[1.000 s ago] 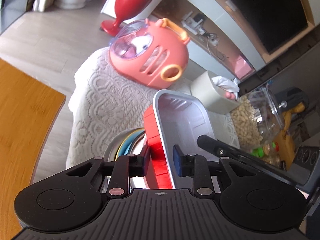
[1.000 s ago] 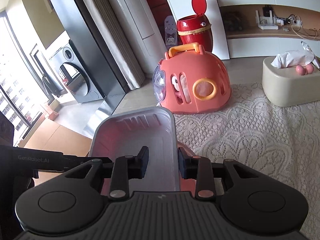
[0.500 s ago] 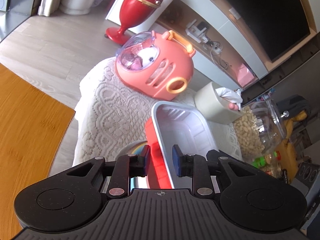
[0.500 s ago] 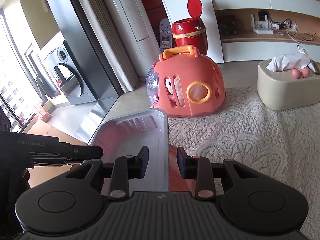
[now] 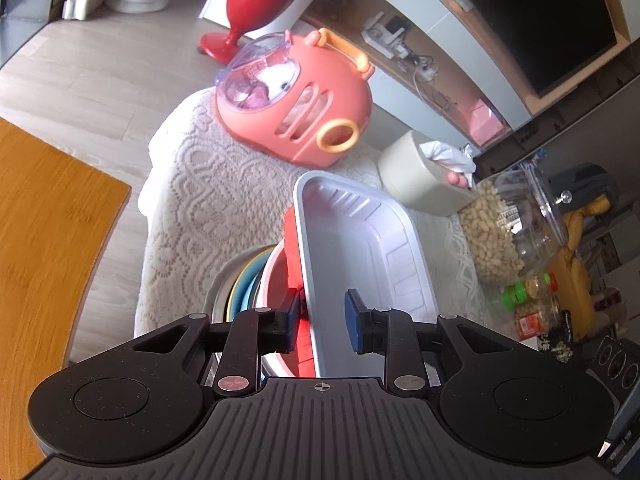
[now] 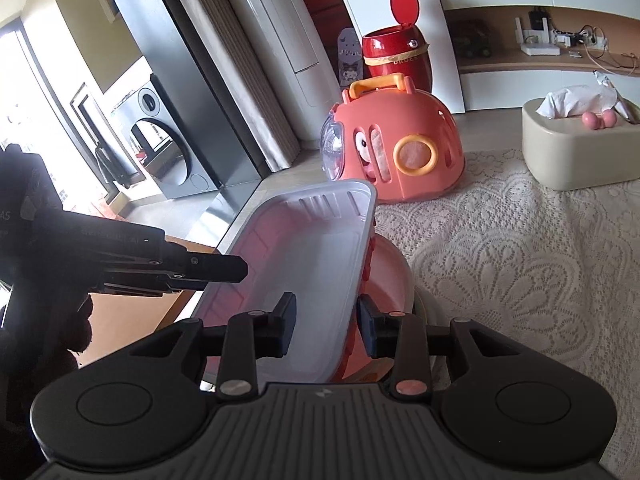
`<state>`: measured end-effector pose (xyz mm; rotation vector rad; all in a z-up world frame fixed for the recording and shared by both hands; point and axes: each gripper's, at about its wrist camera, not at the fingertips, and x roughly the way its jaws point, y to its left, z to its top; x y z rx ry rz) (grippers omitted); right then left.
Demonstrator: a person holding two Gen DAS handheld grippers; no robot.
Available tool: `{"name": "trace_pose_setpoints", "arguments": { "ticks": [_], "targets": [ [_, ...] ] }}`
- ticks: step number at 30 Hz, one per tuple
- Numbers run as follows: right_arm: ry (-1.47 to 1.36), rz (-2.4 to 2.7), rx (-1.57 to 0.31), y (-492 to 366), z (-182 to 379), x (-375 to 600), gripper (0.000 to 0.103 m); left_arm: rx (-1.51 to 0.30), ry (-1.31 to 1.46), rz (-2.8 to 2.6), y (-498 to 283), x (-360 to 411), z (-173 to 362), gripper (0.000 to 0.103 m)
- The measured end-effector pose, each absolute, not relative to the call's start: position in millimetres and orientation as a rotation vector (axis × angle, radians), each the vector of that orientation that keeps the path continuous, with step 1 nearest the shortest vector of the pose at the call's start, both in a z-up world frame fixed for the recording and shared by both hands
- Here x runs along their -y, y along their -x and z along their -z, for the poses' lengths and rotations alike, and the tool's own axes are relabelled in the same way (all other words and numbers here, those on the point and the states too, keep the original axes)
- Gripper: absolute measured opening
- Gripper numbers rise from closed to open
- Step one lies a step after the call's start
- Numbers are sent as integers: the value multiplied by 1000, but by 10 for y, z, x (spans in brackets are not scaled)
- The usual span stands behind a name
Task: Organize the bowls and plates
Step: 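Lower the tray onto the top of the bowl stack with both tools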
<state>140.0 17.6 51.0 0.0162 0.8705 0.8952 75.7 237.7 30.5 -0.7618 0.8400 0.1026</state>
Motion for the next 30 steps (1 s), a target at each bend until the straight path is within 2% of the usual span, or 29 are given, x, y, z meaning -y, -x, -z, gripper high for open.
{"name": "trace_pose_setpoints", "arguments": {
  "ticks": [12,21,30],
  "targets": [
    [-9,-887,-879,-1423,-492,-204,34,-850,724,-116,-761,-2336,-315,27],
    [12,-850,-885,-1453,-445,-192,34,-830,591,-194,-757,-2260,-387,27],
    [-21,-878,-902,-1430,-446,-187,34,-859,678,-132,-767,-2320,-323,27]
  ]
}}
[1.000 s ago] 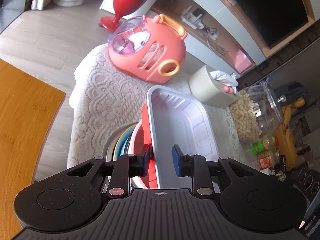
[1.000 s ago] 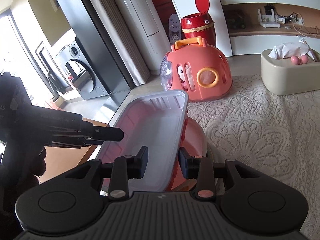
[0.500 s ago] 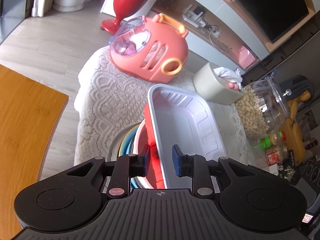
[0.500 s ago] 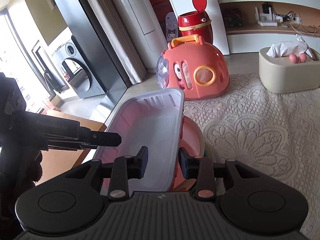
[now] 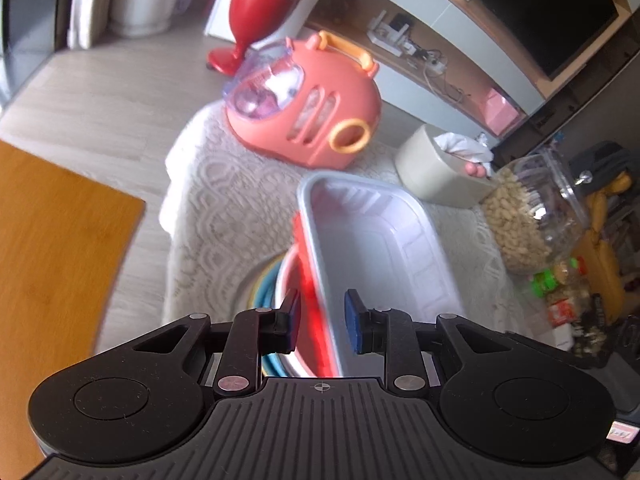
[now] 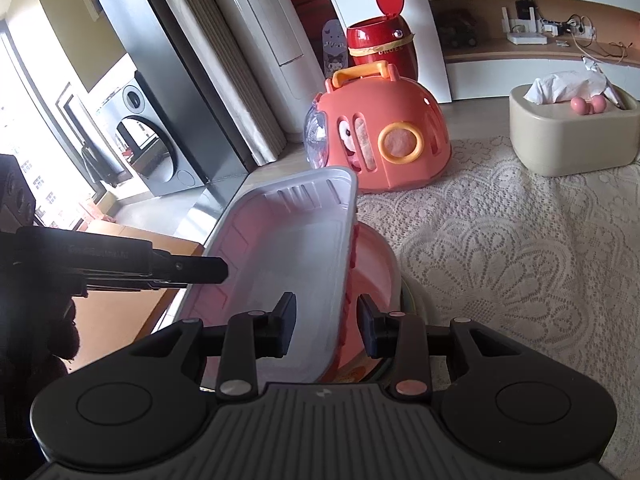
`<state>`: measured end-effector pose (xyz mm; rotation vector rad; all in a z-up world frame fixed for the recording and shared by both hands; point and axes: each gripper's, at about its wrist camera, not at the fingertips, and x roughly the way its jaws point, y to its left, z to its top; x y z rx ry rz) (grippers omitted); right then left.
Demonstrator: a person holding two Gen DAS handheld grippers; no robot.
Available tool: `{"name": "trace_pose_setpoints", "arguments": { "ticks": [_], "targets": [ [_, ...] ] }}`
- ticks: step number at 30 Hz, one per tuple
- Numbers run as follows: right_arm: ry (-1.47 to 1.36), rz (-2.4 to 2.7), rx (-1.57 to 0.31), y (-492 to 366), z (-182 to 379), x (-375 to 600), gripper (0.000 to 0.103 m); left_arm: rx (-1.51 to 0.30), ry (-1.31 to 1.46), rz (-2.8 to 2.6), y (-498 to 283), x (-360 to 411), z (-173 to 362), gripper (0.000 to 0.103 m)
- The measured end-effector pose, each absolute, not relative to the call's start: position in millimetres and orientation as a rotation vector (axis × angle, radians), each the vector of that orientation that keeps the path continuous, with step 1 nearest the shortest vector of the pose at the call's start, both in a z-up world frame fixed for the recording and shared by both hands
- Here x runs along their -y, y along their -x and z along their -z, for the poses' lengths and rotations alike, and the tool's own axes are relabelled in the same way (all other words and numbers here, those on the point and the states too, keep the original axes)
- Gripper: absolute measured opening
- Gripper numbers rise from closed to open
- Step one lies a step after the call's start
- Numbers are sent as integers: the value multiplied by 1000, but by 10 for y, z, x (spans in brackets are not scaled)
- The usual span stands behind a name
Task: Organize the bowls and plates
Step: 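Lower the tray onto the top of the bowl stack with both tools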
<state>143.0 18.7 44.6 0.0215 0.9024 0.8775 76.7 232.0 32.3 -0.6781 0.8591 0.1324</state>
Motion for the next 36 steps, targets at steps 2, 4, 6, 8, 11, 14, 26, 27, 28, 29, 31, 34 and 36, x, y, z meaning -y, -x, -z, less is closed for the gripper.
{"name": "trace_pose_setpoints", "arguments": {
  "ticks": [2,4,6,8,11,14,26,27,28,29,31,34,36],
  "targets": [
    [-22,-894,-888,-1386,-490,-222,35,-868,678,-147,-762,-2320,-305,27],
    [-10,-903,-857,-1339,-539,-258,35,-870,677,-161,-760,-2330,-292,27],
    [-8,-912,-844,-1322,-568,-274,35,-870,681,-162,-759,-2333,-281,27],
    [-5,-909,-835,-1320,-577,-277,35,-865,684,-150,-764,-2322,-273,27],
    [-1,-883,-832,-1349,-552,-253,35,-863,692,-124,-788,-2300,-248,27],
    [-15,-870,-856,-1410,-498,-219,35,-872,695,-119,-806,-2295,-216,27],
    [-5,-886,-855,-1324,-523,-212,35,-871,670,-122,-781,-2245,-283,27],
    [-5,-882,-856,-1330,-520,-207,35,-874,674,-117,-784,-2254,-281,27],
    [-7,-879,-862,-1339,-512,-198,35,-877,683,-112,-782,-2270,-280,27],
    [-9,-880,-866,-1348,-504,-193,35,-875,692,-110,-774,-2289,-285,27],
    [-13,-881,-871,-1348,-499,-183,35,-853,693,-119,-743,-2331,-333,27],
    [-17,-880,-869,-1343,-506,-172,35,-831,683,-142,-703,-2360,-398,27],
    [-17,-880,-867,-1338,-510,-173,35,-830,694,-148,-688,-2381,-413,27]
  ]
}}
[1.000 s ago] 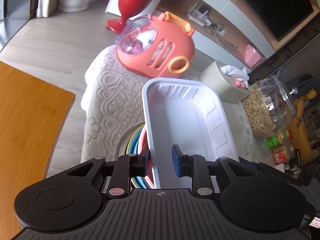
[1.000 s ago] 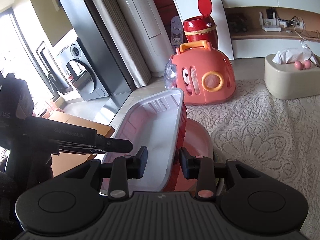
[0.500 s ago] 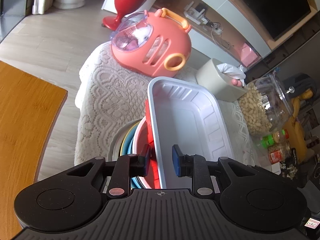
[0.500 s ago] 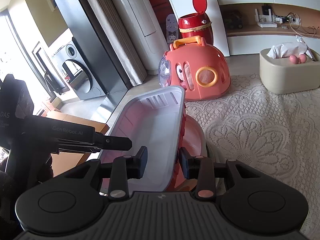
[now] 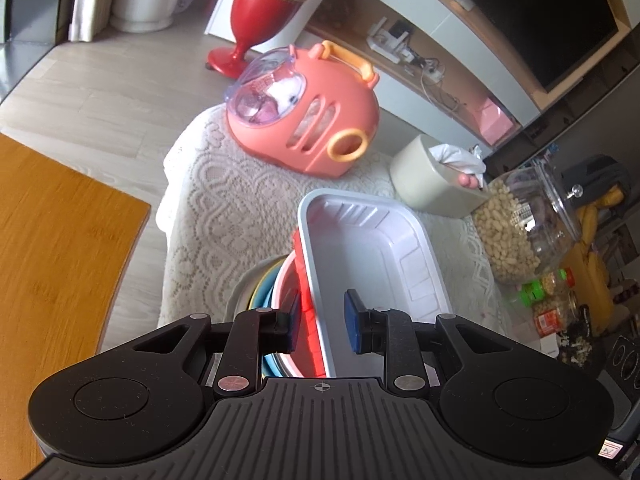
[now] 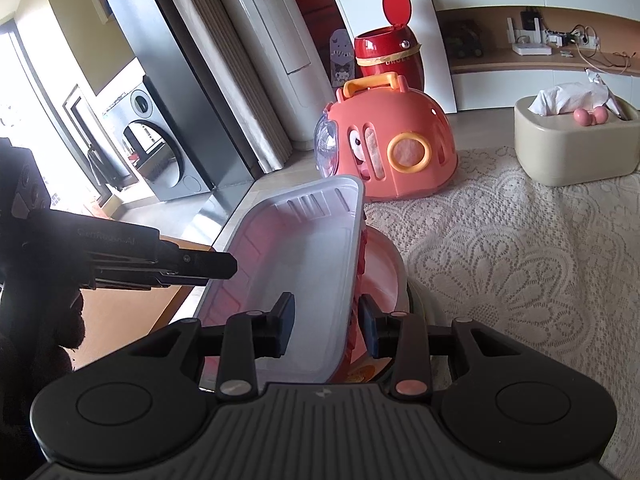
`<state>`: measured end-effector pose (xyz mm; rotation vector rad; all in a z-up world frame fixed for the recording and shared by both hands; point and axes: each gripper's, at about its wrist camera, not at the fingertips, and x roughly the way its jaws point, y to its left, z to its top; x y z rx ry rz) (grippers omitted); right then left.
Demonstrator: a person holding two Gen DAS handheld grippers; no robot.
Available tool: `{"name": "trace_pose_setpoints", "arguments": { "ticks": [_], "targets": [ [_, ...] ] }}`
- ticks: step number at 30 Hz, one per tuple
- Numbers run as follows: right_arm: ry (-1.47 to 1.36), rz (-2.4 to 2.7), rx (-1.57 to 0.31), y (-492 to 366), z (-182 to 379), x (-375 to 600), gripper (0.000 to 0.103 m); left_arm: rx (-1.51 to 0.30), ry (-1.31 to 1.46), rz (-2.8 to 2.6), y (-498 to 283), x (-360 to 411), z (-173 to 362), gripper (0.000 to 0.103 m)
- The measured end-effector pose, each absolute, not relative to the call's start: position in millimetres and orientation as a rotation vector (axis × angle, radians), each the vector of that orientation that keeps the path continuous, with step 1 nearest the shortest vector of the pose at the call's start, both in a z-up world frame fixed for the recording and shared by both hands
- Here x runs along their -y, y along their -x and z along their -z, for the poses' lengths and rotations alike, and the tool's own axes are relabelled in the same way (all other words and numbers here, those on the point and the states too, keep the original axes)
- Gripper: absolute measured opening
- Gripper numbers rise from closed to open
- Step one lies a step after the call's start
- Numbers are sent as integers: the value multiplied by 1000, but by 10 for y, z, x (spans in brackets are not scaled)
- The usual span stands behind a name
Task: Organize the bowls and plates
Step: 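Lower the tray onto the top of the bowl stack with both tools, then open both tools and pull them back from the stack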
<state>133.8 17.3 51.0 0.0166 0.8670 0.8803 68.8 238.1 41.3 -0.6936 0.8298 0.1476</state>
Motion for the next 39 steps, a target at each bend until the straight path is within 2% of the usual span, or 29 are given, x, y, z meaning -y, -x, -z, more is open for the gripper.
{"name": "trace_pose_setpoints", "arguments": {
  "ticks": [30,39],
  "targets": [
    [-32,-882,-876,-1363,-462,-173,36,-806,725,-102,-727,-2363,-348,26],
    [-34,-839,-789,-1287,-517,-21,37,-676,638,-198,-467,-2230,-569,26]
  ]
}}
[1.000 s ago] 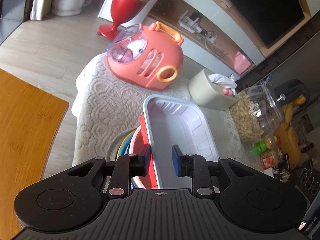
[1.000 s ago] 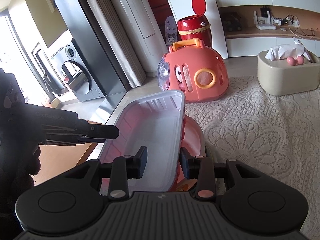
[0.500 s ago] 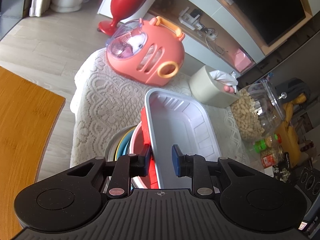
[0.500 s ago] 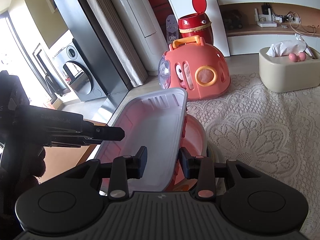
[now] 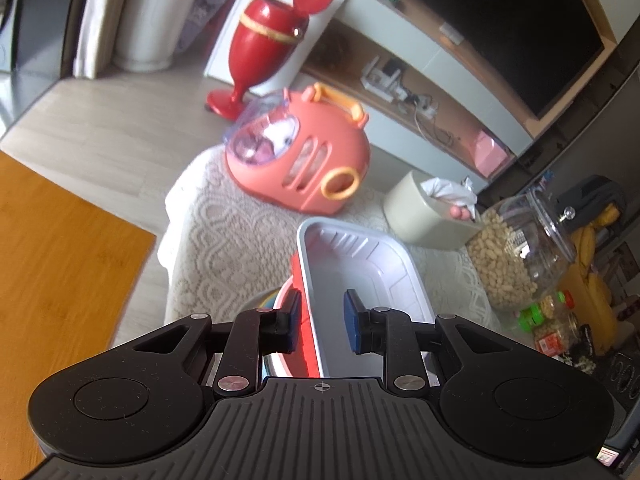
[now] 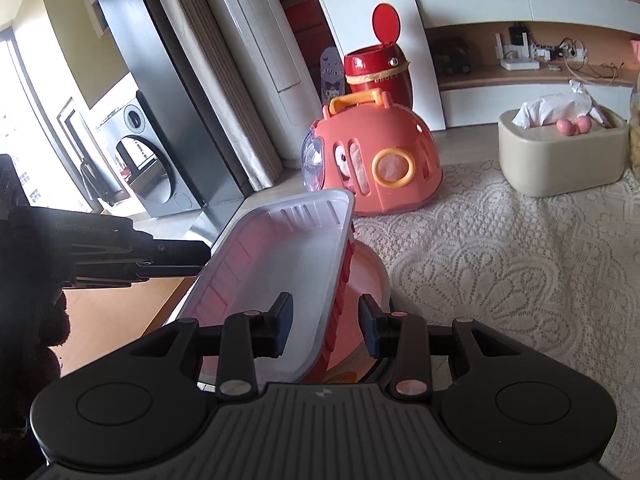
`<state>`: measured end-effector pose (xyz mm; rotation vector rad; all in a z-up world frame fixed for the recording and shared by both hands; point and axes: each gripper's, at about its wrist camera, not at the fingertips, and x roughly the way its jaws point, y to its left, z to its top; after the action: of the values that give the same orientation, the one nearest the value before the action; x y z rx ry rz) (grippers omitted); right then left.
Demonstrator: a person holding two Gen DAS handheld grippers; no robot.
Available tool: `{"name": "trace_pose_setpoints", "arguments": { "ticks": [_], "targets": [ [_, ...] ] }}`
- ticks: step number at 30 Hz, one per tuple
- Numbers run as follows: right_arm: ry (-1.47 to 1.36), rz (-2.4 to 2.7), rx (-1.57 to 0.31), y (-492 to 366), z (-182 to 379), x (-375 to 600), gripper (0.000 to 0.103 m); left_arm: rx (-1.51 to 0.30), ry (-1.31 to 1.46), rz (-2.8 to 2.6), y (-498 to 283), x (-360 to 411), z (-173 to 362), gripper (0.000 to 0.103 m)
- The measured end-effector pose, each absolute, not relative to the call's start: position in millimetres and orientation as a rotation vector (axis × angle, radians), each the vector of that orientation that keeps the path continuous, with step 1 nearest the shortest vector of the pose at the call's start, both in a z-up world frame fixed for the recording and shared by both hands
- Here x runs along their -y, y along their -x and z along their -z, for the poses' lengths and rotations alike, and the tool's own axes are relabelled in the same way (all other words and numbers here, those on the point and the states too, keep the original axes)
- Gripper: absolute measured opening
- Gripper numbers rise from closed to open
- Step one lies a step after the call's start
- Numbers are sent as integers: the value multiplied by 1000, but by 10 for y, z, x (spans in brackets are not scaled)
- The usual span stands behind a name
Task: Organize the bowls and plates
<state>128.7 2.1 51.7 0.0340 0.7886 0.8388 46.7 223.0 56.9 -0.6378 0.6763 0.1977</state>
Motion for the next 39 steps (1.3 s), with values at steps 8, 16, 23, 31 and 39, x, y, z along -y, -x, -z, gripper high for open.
{"name": "trace_pose_setpoints", "arguments": {
  "ticks": [8,16,23,31,39],
  "targets": [
    [-66,-851,-667,-961,-707,374,50,-525,333,-307,109,-1365,-780,26],
    [-6,-860,-697,-425,-539,735,69,-591,247,-374,557,-517,-343,18],
    [19,-806,-845,-255,-176,844,69,-686,265,-393,608,-332,-144,17],
    [47,-786,-839,-151,-146,907,69,-696,211,-392,663,-134,-172,17],
    [51,-791,-846,-122,-148,913,69,-716,211,-372,656,-95,-160,17]
  ]
}}
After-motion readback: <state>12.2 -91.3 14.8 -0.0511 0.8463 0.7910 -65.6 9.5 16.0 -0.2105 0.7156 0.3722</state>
